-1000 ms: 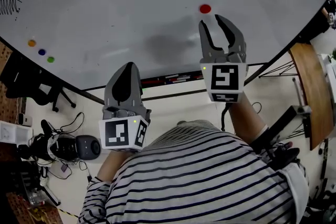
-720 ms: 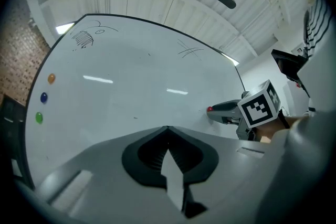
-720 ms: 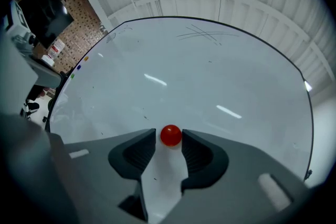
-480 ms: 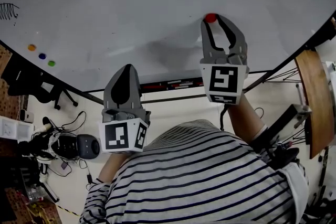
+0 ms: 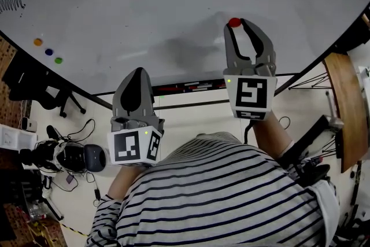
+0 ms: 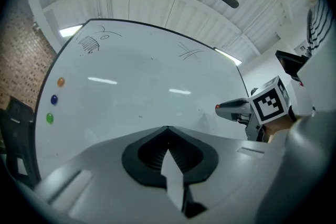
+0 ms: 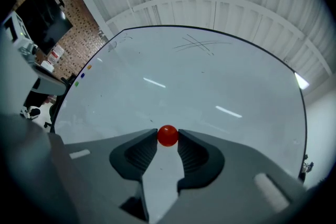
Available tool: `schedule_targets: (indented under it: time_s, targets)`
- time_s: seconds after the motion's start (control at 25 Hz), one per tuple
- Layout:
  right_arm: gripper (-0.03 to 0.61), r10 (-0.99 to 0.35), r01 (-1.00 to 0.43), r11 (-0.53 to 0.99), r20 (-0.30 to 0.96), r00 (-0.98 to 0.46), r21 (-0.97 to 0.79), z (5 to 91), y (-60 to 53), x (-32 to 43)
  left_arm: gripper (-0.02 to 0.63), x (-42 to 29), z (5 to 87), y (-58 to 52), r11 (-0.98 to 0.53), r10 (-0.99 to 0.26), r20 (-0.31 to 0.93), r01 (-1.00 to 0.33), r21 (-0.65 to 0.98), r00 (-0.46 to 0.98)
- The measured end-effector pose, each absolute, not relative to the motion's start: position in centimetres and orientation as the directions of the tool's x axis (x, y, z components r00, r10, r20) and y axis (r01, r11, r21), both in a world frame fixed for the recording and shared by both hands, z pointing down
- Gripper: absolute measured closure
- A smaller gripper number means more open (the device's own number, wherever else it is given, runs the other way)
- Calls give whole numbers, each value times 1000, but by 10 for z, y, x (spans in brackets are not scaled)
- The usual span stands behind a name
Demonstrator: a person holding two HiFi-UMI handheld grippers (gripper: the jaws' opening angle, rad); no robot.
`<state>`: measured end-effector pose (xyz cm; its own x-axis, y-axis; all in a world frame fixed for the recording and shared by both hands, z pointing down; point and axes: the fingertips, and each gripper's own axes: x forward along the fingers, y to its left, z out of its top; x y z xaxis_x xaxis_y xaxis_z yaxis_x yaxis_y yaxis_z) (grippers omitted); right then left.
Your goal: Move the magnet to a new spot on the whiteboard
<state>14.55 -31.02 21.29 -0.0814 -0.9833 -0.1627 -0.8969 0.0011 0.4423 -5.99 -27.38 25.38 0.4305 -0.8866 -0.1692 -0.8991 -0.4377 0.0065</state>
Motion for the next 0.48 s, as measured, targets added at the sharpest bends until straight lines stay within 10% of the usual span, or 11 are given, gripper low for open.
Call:
schedule_targets:
  time_s: [0.48]
  targets:
    - [456,-989,-908,46,-112,-101,417,245,-217,113,598,-78,271,-199,-457,-879,-151,-889,-7,453]
